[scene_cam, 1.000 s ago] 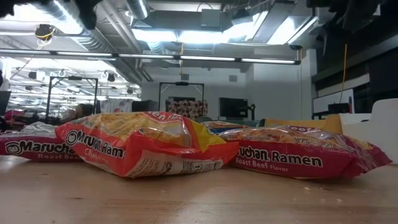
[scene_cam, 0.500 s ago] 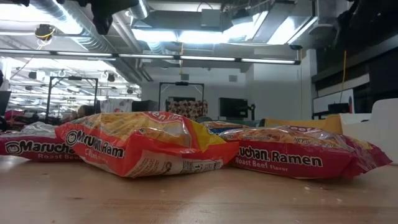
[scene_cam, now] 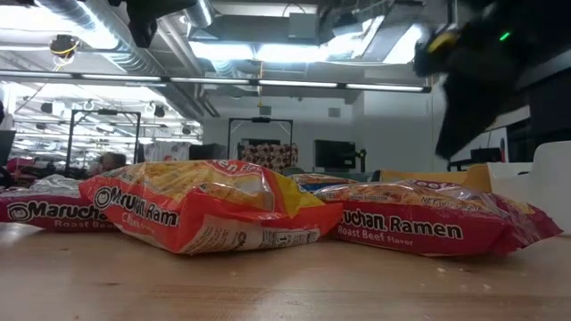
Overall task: Sort Maruchan noodles
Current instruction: Put the right blue noodle pack into the blue bin
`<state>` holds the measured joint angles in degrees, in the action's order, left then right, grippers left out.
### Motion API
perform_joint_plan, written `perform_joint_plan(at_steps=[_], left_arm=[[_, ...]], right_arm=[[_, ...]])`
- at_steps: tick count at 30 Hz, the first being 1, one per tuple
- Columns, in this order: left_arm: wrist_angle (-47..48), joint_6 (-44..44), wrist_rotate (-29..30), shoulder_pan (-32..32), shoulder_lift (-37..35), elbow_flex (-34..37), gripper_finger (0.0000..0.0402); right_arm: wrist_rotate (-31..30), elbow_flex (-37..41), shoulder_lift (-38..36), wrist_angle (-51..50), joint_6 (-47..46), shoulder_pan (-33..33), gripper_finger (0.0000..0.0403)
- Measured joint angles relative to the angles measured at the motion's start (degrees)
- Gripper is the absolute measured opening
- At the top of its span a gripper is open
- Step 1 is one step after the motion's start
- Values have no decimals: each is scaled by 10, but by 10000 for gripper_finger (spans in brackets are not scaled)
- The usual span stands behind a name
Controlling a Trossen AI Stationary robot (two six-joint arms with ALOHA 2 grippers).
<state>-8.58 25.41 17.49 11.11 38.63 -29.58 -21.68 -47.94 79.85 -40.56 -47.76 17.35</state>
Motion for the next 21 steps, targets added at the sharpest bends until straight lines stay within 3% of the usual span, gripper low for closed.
perform_joint_plan(at_steps=[11,21], left_arm=[[0,-3,0,1,0,0,170],[2,-5,0,1,0,0,170]], right_arm=[[61,-1,14,71,2,-137,317],[68,-1,72,96,-15,-144,317]])
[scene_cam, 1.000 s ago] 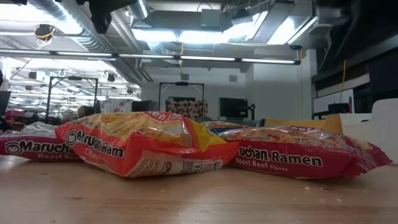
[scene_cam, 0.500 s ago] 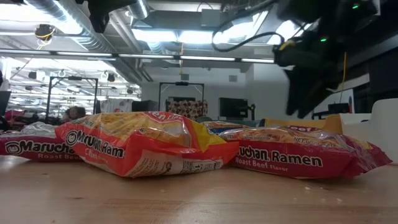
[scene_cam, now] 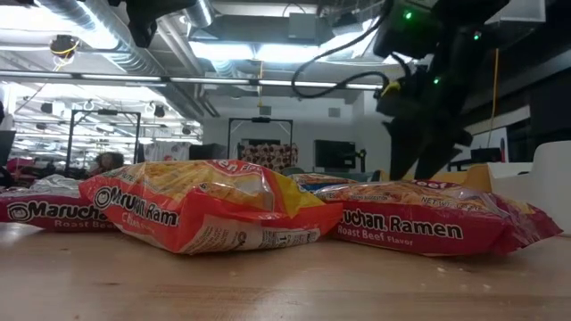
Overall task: Sort Maruchan noodles
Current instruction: Put the right blue noodle pack into the blue bin
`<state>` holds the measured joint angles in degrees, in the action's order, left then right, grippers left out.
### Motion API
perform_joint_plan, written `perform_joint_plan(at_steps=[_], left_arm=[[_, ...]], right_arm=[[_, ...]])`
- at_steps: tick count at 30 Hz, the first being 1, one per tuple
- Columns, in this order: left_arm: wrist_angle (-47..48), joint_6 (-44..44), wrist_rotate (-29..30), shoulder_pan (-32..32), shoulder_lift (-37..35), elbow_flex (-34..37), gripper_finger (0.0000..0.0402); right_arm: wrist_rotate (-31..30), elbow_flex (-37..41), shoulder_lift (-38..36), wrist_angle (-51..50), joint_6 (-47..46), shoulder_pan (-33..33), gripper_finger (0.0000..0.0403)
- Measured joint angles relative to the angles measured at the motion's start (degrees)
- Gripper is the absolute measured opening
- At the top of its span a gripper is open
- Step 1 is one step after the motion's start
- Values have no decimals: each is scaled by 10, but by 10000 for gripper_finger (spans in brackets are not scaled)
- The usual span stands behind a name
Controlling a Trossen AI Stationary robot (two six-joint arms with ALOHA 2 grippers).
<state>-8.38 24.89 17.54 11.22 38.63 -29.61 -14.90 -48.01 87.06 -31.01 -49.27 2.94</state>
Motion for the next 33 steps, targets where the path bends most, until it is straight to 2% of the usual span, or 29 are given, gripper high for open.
perform_joint_plan(at_steps=[11,14,18,30,33], left_arm=[[0,0,0,0,0,0,170],[0,0,0,0,0,0,170],[0,0,0,0,0,0,170],[0,-1,15,0,0,0,170],[0,-1,15,0,0,0,170]], right_arm=[[7,-1,69,33,-6,-5,316],[18,-1,71,32,-5,-4,303],[29,0,71,30,0,-4,251],[25,0,72,29,16,-3,31],[25,0,72,31,24,-3,7]])
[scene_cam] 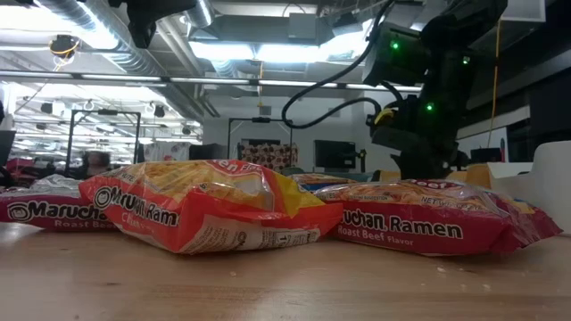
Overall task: Sort Maruchan noodles
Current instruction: Put the right blue noodle pack into the blue bin
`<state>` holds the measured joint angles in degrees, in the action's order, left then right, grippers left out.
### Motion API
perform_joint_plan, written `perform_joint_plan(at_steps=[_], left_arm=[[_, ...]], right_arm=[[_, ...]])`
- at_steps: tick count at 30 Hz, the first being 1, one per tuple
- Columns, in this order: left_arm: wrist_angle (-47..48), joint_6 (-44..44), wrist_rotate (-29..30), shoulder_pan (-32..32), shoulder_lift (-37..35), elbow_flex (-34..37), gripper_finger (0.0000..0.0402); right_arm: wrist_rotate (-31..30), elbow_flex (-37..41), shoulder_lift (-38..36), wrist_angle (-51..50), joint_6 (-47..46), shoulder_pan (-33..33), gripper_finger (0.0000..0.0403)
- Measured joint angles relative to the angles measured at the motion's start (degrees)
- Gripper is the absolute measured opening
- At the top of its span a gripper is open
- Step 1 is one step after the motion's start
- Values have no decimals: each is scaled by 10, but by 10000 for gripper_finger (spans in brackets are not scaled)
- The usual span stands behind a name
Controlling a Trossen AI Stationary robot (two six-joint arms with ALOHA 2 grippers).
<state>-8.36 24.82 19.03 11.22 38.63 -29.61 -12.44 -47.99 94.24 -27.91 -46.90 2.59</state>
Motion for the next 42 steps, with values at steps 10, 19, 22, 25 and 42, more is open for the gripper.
perform_joint_plan(at_steps=[10,19,22,25,42], left_arm=[[1,0,1,0,0,0,170],[2,-15,19,-1,0,0,170],[2,-15,19,-1,0,0,170],[2,-15,19,-1,0,0,170],[2,-15,29,-1,0,0,170]], right_arm=[[1,0,-36,3,9,0,1],[0,0,-75,3,12,0,0],[0,0,-91,4,13,0,0],[-1,0,-108,5,23,0,0],[-38,0,-207,3,50,0,0]])
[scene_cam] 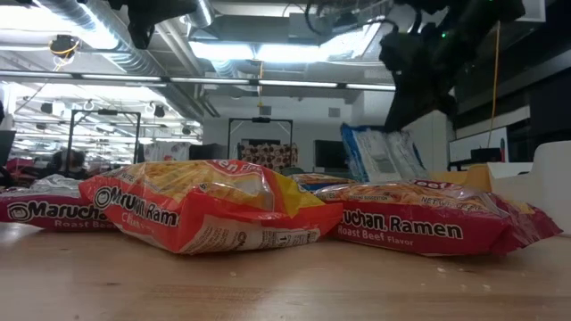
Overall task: Sort Maruchan noodles
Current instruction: Put the right blue noodle pack into the blue bin
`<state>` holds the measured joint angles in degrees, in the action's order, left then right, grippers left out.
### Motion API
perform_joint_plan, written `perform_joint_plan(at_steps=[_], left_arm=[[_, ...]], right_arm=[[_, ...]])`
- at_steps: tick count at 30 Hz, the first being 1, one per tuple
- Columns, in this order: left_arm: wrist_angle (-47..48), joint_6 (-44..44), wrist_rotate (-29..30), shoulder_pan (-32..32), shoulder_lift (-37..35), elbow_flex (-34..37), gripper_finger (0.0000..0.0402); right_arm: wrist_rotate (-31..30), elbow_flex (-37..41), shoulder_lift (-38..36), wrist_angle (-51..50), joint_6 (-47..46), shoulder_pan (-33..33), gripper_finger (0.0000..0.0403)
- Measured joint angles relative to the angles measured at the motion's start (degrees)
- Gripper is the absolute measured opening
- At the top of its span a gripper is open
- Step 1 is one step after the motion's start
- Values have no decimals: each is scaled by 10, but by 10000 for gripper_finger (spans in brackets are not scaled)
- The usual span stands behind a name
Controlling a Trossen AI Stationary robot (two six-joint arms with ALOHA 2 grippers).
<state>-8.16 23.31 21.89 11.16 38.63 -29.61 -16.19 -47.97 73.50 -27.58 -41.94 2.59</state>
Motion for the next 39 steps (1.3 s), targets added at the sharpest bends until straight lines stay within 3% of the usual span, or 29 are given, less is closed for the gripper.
perform_joint_plan(at_steps=[16,22,25,28,31,36,39], left_arm=[[0,0,1,0,0,0,170],[0,-10,1,0,0,0,170],[0,-10,1,0,0,0,170],[0,-10,2,0,0,0,170],[0,-12,2,0,0,0,170],[0,-14,2,0,0,0,170],[0,-14,2,0,0,0,170]], right_arm=[[-103,0,-129,-25,5,-27,0],[-75,-1,-150,-44,51,-69,0],[-31,-1,-141,-62,100,-77,8],[46,-2,-114,-81,156,-75,40],[102,-2,-67,-87,186,-58,100],[97,-1,31,-67,252,-4,224],[53,-1,86,-64,315,33,288]])
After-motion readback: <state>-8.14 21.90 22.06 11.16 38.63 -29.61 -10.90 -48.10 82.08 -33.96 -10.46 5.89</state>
